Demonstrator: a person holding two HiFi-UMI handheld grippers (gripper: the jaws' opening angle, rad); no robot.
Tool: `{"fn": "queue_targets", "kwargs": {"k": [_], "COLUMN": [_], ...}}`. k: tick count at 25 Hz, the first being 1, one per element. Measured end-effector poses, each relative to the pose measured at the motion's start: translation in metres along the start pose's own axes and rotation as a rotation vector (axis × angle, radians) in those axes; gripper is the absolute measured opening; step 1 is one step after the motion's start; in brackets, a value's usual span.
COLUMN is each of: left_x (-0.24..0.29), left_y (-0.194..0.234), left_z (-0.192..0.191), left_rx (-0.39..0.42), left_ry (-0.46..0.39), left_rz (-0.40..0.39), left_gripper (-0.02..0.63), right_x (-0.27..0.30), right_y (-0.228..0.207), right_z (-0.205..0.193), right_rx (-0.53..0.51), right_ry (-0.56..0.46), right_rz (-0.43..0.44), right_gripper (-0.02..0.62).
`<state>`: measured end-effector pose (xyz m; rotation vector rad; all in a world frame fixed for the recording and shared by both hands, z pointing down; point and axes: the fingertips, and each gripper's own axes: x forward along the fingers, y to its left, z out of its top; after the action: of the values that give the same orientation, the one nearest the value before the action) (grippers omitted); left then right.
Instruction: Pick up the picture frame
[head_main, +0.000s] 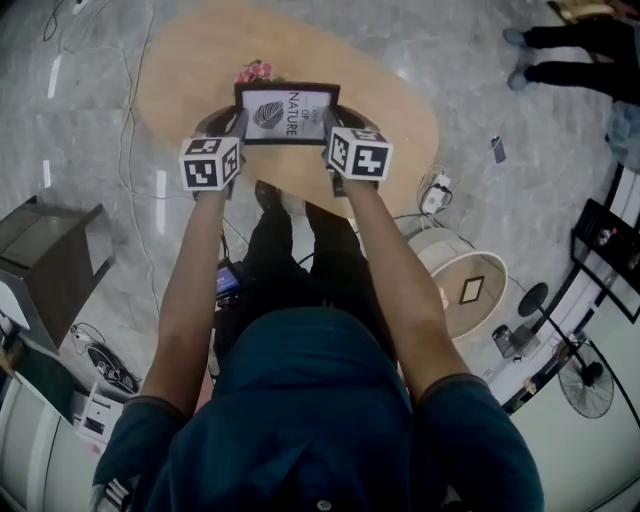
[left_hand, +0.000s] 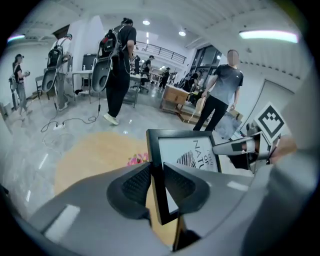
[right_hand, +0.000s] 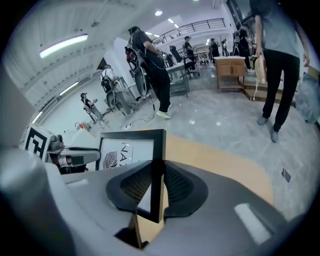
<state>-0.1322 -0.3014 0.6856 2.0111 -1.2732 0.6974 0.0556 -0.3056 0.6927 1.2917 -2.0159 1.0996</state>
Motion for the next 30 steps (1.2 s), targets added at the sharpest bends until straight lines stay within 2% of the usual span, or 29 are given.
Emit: {"fn": "queue_targets", "kwargs": {"k": [13,18,25,30], "left_x": [-0.176,-0.244,-0.336,-0.369], "left_y": [-0.026,-0.035,-0.053,-0.067], "left_z": [0.190,0.250,0.310,0.324], "left_rx": [0.179,0.250,0.321,0.354], "left_ry": [-0.429,-0.590,-0.769,-0.847], "left_rz": [0.001,-0.003,-0.007,-0.004], "left_gripper": [0.071,0.071,0.072,0.074], "right_x": [-0.168,-0.230,-0.319,-0.354], "right_y": [0.111,0.153,0.211,0.227], "right_z": [0.161,0.216,0.272,0.284], "right_rx": [-0.168,-0.254,-0.351,-0.406], "right_ry": [-0.407,-0.547,-0.716,-0.783], "right_rz": [0.047,0.072,0.088,0.082], "right_gripper": [0.084,0.084,0.084,0.083]}}
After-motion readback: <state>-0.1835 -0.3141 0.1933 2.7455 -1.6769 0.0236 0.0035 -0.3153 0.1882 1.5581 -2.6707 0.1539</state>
